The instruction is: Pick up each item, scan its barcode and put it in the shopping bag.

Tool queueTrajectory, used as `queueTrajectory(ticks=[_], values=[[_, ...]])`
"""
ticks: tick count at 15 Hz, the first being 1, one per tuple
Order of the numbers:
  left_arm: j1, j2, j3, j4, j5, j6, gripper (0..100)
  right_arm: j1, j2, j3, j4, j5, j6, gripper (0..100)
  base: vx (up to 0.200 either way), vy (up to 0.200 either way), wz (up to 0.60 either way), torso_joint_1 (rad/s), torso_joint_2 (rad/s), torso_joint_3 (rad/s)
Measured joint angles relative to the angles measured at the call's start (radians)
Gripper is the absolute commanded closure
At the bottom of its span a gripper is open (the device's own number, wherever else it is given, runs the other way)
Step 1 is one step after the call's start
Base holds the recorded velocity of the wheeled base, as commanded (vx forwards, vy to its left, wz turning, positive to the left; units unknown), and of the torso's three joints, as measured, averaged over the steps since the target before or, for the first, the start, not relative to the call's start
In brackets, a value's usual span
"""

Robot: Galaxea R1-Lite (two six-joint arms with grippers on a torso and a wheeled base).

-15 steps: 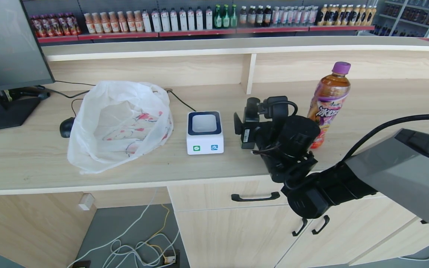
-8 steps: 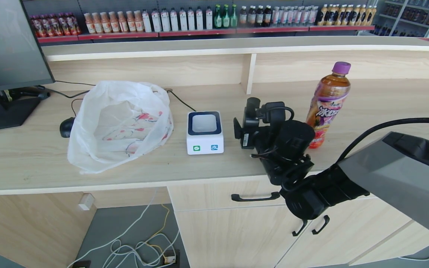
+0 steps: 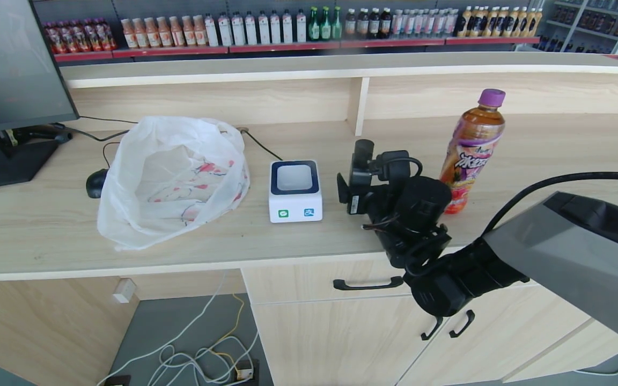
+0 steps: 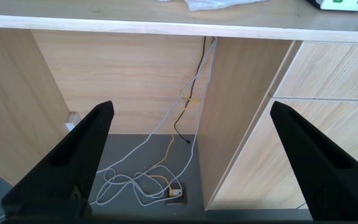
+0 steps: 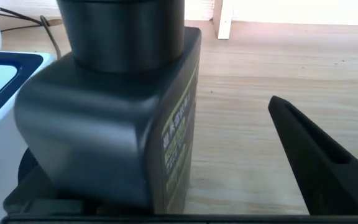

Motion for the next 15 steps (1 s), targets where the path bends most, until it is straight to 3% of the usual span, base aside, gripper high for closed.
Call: queueTrajectory(ticks=[15], values=[[0.0,0.0,0.0,0.0,0.0,0.0,0,-0.013,-0.01,0.0,-0.004,0.029,-0.002,100,0.0,0.0,0.0,0.0,0.0,0.0]])
